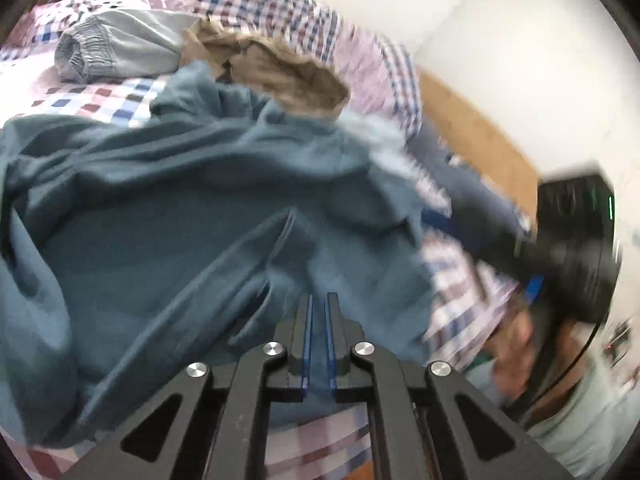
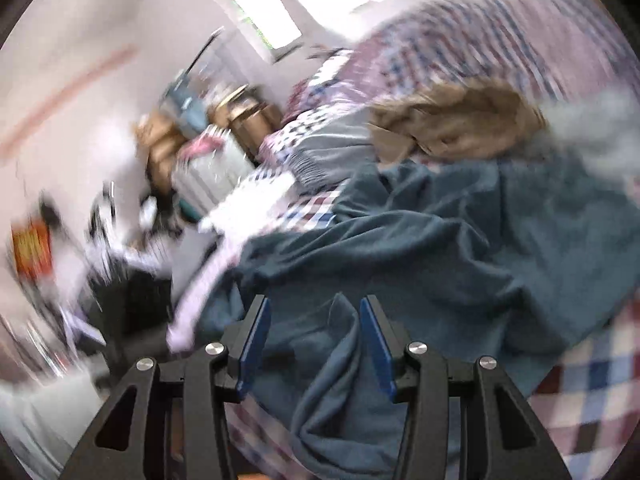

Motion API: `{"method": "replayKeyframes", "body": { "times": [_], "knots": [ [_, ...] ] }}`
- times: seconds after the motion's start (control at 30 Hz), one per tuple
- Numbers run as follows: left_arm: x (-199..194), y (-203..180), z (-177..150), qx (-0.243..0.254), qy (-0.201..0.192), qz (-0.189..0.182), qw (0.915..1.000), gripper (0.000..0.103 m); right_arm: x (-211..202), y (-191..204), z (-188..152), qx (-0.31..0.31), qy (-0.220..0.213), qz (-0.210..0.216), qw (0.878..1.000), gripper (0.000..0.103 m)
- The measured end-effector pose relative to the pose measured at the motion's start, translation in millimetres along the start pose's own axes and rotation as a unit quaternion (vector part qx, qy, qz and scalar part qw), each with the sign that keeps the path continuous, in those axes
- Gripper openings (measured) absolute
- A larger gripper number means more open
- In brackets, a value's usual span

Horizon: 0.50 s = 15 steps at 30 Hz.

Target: Fold clothes

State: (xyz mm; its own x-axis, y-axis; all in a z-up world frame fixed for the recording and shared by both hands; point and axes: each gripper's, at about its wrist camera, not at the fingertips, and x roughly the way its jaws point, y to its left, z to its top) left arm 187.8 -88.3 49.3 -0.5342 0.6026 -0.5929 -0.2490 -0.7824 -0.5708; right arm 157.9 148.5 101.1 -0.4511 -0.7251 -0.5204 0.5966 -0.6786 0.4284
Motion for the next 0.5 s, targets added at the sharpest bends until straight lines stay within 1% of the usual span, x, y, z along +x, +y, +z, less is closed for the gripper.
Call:
{"method": "replayKeyframes", "body": {
  "times": [0.03,0.07,0.13,0.17,0.2,0.27,0.33,0.37,0.4,0.47,0.5],
  "knots": [
    [-5,2,4,-0.003,-0.009,0.0,1.0,0.005,-1,15,-6,-0.047,0.006,-0.01,0.999,0.051],
    [-9,3,8,-0.001,-0.014,0.015,0.9998,0.005,0,24,-10,-0.076,0.01,-0.017,0.997,0.051],
    [-14,9,14,-0.003,-0.01,0.048,0.9988,0.006,8,43,-24,-0.138,0.027,-0.039,0.989,0.051],
    [-14,13,14,-0.01,-0.005,0.046,0.9989,0.006,14,48,-29,-0.153,0.035,-0.045,0.987,0.051],
    [-14,20,12,-0.028,0.007,0.041,0.9987,0.006,19,53,-34,-0.168,0.044,-0.051,0.983,0.049],
    [-12,25,9,-0.044,0.018,0.044,0.9979,0.01,31,62,-44,-0.198,0.06,-0.064,0.976,0.049],
    [-11,30,7,-0.051,0.026,0.042,0.9975,0.012,44,70,-48,-0.204,0.07,-0.042,0.975,0.049],
    [-12,31,6,-0.054,0.022,0.042,0.9974,0.02,51,73,-50,-0.209,0.076,-0.043,0.974,0.048],
    [-14,33,6,-0.057,0.019,0.042,0.9974,0.025,59,75,-52,-0.215,0.083,-0.044,0.972,0.047],
    [-22,39,6,-0.071,0.0,0.032,0.9969,0.052,73,77,-56,-0.219,0.096,-0.05,0.97,0.047],
    [-26,42,6,-0.08,-0.01,0.026,0.9964,0.057,80,77,-58,-0.218,0.104,-0.056,0.969,0.047]
  ]
}}
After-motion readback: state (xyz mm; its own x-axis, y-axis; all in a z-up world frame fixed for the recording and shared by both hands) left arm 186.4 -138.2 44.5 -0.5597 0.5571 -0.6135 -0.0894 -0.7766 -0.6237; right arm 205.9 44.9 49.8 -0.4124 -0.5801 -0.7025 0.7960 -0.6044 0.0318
